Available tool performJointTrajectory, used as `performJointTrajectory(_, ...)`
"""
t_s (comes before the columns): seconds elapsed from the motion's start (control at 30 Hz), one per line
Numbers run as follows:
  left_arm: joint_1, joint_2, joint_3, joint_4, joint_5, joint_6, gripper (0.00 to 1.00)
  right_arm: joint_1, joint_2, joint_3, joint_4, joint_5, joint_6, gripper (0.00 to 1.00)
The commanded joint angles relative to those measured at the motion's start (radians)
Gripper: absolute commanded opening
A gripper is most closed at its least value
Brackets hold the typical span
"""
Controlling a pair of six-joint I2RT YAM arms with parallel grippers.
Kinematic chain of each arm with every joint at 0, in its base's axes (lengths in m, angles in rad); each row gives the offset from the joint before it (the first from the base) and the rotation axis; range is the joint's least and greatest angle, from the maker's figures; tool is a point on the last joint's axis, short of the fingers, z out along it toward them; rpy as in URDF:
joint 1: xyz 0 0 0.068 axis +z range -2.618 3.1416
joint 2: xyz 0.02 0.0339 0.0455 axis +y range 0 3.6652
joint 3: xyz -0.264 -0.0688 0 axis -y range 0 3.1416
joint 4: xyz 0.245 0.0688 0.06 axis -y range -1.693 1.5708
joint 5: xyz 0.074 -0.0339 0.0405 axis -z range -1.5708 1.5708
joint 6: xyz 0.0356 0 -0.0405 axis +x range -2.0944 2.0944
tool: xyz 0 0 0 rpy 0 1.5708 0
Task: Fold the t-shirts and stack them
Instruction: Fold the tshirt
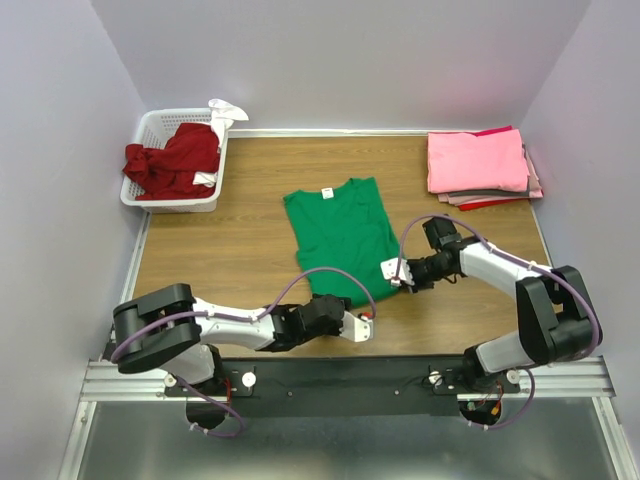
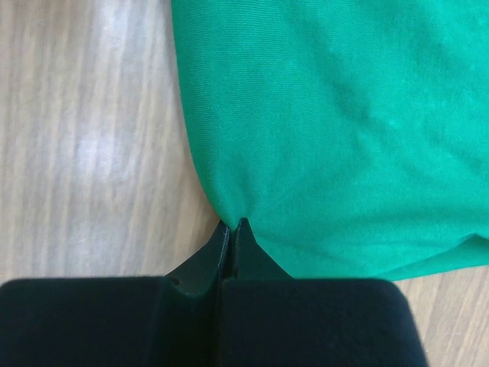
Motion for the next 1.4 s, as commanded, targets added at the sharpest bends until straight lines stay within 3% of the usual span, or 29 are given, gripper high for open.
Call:
performJointTrajectory(0.0, 0.028, 0.048, 0.012, -0.018, 0.022, 0.004, 0.50, -0.005, -0.042, -0.028, -0.085, 0.026, -0.003, 0.01)
performJointTrajectory(0.23, 0.054, 0.082, 0.029, -0.025, 0.025, 0.010, 0.31, -0.005, -0.091, -0.019, -0.128, 0.017, 0.003, 0.00)
performJointTrajectory(0.27, 0.056, 0.082, 0.035, -0.029, 0.028, 0.010, 0.19, -0.005, -0.097, -0.016, -0.133, 0.014, 0.006, 0.00)
performJointTrajectory(0.37, 0.054, 0.062, 0.041, -0.047, 0.045, 0.010, 0.00, -0.005, -0.116, -0.005, -0.164, 0.012, 0.008, 0.00)
performJointTrajectory(0.57, 0.054, -0.100, 0.064, -0.157, 0.222, 0.008, 0.00, -0.005, -0.186, 0.022, -0.300, 0.019, 0.012, 0.00)
performJointTrajectory(0.83, 0.048, -0.255, 0.159, -0.397, 0.442, -0.009, 0.00, -0.005, -0.347, 0.110, -0.613, -0.055, -0.023, 0.00)
performJointTrajectory(1.07, 0.045, -0.344, 0.230, -0.480, 0.459, -0.006, 0.00, -0.005, -0.410, 0.251, -0.687, -0.086, 0.116, 0.00)
performJointTrajectory(1.27, 0.057, -0.412, 0.288, -0.475, 0.433, 0.051, 0.00, -0.005, -0.339, 0.477, -0.670, -0.086, 0.218, 0.00)
performJointTrajectory(1.37, 0.094, -0.403, 0.295, -0.454, 0.436, 0.111, 0.00, -0.005, -0.302, 0.513, -0.630, -0.081, 0.248, 0.00)
